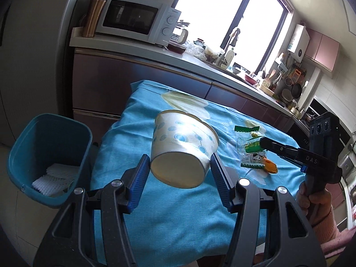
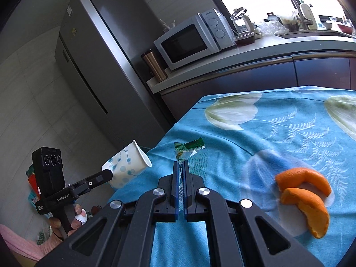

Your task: Collect trash

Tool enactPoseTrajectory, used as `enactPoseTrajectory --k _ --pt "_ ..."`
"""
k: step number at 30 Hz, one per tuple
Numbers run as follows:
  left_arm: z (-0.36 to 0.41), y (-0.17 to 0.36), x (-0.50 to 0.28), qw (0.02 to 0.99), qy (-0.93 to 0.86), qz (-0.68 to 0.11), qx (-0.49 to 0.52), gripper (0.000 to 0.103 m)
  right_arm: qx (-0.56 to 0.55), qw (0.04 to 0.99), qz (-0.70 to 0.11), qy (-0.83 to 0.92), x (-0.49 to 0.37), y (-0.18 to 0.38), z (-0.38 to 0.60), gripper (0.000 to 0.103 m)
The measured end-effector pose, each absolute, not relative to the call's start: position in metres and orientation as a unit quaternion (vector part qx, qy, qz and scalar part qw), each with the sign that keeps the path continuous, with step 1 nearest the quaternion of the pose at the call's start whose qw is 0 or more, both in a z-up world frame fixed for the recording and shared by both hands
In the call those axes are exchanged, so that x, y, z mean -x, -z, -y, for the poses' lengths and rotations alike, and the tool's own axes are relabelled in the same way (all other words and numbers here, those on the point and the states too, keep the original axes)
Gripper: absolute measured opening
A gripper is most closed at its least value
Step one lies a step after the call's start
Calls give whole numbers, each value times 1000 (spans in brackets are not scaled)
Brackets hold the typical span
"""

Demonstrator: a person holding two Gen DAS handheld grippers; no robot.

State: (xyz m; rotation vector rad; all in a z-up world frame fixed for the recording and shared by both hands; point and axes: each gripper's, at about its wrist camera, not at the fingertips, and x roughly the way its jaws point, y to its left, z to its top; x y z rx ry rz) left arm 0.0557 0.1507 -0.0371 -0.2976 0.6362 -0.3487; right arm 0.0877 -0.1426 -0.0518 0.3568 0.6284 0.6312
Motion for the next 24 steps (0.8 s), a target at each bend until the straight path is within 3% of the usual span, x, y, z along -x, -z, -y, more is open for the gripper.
enactPoseTrajectory --k 24 --pt "-265 40 -28 938 45 -289 185 56 -106 846 -315 -416 -124 32 22 2"
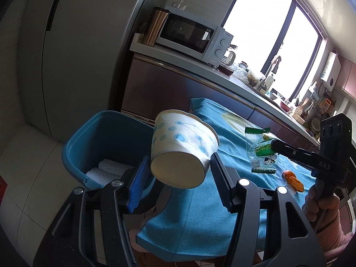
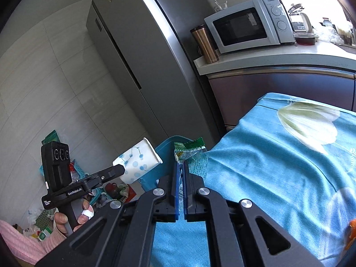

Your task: Collect trash

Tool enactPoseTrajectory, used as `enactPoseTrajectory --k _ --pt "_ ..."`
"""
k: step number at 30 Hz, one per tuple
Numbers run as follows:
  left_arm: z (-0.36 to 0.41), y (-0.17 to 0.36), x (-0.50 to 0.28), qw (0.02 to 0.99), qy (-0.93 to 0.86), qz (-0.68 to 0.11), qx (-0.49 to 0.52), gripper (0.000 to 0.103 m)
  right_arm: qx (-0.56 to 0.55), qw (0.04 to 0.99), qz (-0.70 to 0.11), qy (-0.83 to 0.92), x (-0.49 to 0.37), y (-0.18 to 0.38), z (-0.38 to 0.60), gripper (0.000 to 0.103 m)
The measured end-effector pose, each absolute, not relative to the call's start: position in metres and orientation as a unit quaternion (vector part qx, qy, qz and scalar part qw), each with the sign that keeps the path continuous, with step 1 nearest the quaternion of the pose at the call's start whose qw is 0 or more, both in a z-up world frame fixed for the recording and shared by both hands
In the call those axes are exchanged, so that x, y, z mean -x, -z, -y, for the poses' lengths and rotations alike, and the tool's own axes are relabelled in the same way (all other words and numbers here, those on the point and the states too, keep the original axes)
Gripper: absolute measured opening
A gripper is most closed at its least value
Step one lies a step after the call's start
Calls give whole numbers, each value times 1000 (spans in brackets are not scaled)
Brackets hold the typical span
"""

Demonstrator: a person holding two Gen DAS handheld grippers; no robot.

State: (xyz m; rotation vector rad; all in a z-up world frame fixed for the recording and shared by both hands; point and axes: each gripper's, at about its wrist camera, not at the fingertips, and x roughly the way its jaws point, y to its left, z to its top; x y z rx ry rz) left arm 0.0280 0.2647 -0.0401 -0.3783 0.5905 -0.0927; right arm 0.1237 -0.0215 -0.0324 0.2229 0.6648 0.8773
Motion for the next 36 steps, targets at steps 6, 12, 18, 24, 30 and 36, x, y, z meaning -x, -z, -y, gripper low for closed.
enactPoseTrajectory --k 6,12,18,24,30,36 --pt "-276 43 -25 939 26 -290 182 56 -97 836 -321 -435 -131 33 -3 2" --pt "-288 48 -25 938 8 -295 182 56 -89 829 -324 -447 -133 32 -22 2" --pt "-296 52 -26 936 -3 -300 181 56 -87 822 -333 -454 -141 35 -37 2" --pt "-303 55 -28 935 -12 -304 181 56 -83 817 -338 -460 -144 35 -48 2" --pt "-305 57 -31 934 -17 -308 179 56 -78 811 -346 -465 -147 37 -61 2" --pt "-306 59 -35 934 -23 -311 175 56 -73 808 -352 -468 -152 39 -72 2"
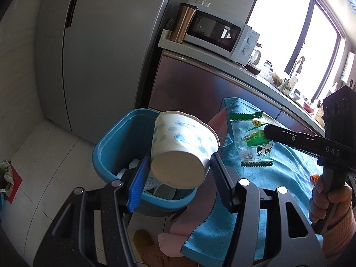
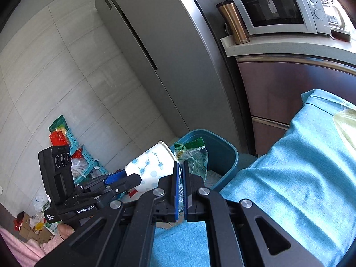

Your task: Collect trash

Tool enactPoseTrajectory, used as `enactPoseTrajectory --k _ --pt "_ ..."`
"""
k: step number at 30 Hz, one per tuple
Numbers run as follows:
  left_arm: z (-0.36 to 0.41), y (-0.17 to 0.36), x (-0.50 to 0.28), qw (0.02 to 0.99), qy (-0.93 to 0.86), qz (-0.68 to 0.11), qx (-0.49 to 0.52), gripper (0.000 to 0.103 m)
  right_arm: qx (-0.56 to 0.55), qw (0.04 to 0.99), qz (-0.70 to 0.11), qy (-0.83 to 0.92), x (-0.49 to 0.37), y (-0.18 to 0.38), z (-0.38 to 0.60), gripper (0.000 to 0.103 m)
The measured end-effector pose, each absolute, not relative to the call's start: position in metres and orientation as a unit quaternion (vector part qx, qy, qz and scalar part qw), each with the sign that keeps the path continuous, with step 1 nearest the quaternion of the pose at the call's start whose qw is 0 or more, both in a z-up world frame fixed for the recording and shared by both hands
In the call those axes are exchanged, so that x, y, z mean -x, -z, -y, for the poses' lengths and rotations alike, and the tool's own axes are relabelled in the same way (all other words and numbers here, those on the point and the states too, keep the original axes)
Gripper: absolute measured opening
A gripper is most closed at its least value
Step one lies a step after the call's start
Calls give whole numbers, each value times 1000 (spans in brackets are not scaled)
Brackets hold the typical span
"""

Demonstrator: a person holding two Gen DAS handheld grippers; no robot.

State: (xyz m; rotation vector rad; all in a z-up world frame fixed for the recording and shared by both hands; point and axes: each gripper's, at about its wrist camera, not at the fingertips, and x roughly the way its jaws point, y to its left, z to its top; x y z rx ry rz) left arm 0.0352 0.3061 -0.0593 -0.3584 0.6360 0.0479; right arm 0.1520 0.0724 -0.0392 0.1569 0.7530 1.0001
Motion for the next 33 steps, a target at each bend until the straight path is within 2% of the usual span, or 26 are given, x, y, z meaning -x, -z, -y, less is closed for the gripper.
enactPoseTrajectory --k 33 --pt "-315 79 -67 927 -55 -332 167 55 -42 806 -378 -453 -172 56 -121 2"
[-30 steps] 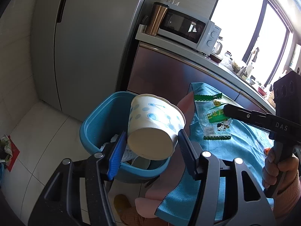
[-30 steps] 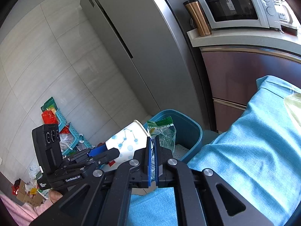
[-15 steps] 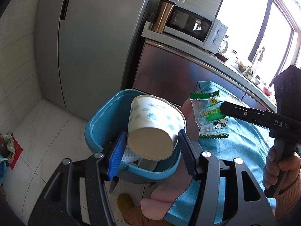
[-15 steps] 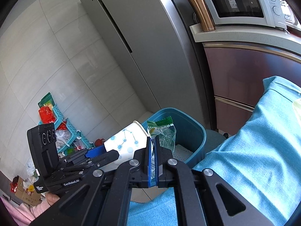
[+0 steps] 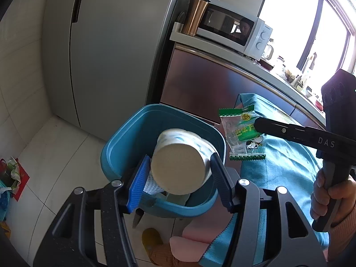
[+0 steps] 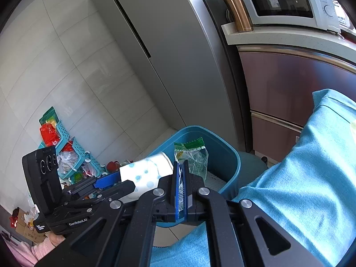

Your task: Collect trash

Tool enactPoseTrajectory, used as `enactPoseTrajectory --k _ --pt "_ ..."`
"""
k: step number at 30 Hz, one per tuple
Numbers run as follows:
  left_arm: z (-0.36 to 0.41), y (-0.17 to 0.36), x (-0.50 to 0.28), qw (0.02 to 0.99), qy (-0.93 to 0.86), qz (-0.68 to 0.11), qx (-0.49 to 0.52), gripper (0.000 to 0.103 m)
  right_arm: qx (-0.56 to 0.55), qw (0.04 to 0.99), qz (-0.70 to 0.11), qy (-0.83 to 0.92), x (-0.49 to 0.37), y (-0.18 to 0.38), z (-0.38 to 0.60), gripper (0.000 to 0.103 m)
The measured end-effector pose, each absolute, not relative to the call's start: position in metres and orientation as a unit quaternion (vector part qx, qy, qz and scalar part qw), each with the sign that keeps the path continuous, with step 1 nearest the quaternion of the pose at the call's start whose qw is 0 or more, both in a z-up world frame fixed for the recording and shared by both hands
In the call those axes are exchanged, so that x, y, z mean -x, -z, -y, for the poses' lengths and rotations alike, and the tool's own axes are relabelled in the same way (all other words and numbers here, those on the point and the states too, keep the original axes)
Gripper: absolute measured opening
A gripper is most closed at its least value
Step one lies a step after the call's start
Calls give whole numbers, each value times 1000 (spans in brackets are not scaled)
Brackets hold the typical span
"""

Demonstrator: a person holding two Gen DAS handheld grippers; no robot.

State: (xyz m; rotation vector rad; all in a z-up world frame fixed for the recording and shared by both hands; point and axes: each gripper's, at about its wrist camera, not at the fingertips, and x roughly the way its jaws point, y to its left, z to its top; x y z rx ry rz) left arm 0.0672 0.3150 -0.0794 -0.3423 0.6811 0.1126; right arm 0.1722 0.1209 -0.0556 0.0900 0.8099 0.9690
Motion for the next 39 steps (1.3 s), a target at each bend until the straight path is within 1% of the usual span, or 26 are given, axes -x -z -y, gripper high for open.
enactPoseTrajectory --k 23,25,26,30,36,39 --pt "-329 98 -107 919 -86 -353 152 55 14 803 -411 -432 -192 77 -170 2" --pt "-331 100 -113 919 -89 -354 151 55 13 801 -416 -429 -195 80 -172 3" --pt "-332 101 -116 918 -89 -355 150 55 13 801 -420 -427 -197 82 -173 4" --pt "-333 107 -128 914 -89 -366 150 55 7 796 -434 -421 -205 89 -177 5" --pt "-331 116 -138 910 -89 -375 150 55 -1 798 -430 -421 -206 89 -170 5" --pt "-330 118 -140 911 -88 -374 152 55 -9 798 -429 -422 -206 90 -163 7"
